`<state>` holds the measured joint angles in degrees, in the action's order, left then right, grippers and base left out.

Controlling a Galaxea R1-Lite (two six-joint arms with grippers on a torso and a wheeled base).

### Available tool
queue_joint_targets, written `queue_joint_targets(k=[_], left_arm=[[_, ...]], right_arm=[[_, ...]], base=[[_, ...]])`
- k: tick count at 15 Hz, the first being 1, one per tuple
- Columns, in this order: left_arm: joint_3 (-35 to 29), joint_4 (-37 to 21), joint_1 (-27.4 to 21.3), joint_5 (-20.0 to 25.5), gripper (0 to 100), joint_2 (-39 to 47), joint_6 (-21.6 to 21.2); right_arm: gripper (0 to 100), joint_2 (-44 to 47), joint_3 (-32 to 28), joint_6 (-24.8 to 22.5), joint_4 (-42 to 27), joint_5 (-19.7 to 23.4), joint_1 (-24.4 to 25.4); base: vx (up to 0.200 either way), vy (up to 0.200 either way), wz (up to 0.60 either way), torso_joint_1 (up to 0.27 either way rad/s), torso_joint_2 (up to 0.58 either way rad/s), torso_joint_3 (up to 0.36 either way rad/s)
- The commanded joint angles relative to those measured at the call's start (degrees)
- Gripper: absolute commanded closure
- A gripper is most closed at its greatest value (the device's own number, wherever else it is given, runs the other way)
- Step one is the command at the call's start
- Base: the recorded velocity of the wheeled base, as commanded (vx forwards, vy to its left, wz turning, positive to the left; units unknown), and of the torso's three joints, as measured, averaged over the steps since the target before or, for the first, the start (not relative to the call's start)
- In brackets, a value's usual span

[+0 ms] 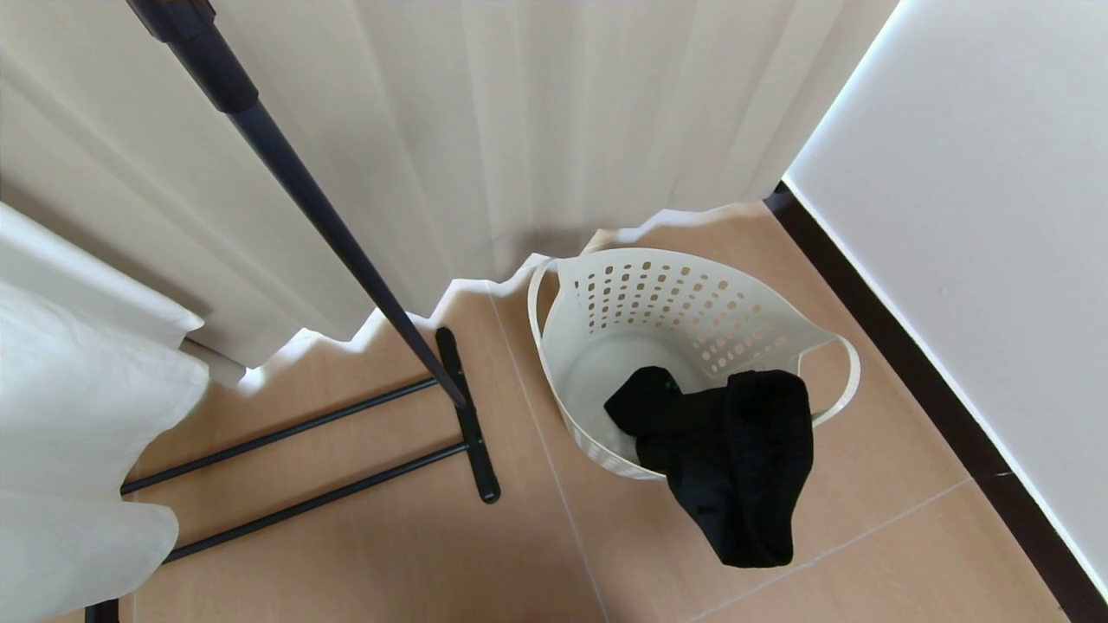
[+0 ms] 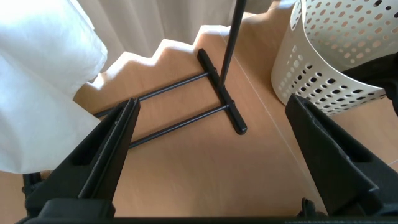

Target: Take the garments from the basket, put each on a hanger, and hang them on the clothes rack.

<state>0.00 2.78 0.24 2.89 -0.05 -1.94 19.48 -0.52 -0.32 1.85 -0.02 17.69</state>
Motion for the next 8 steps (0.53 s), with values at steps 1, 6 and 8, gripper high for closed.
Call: queue_joint_targets(k=[1,6,8], left_arm=[[0.0,0.03,0.02,0.01,0,0.05,0.0],[0.0,0.03,0.02,0.01,0,0.05,0.09],[0.0,0.03,0.02,0.01,0,0.05,0.09]], right_arm=[[0,13.92,-3.34,-0.03,1.84,-0.15,0.07],[0,36.86,-16.7,-13.31,1.84,-6.13,-0.37],[0,51.01,-22.94,-18.32,4.39,-14.92,1.47]], base=[[0.0,0.0,0.0,0.0,0.0,0.0],[0.0,0.0,0.0,0.0,0.0,0.0],[0.0,0.0,0.0,0.0,0.0,0.0]])
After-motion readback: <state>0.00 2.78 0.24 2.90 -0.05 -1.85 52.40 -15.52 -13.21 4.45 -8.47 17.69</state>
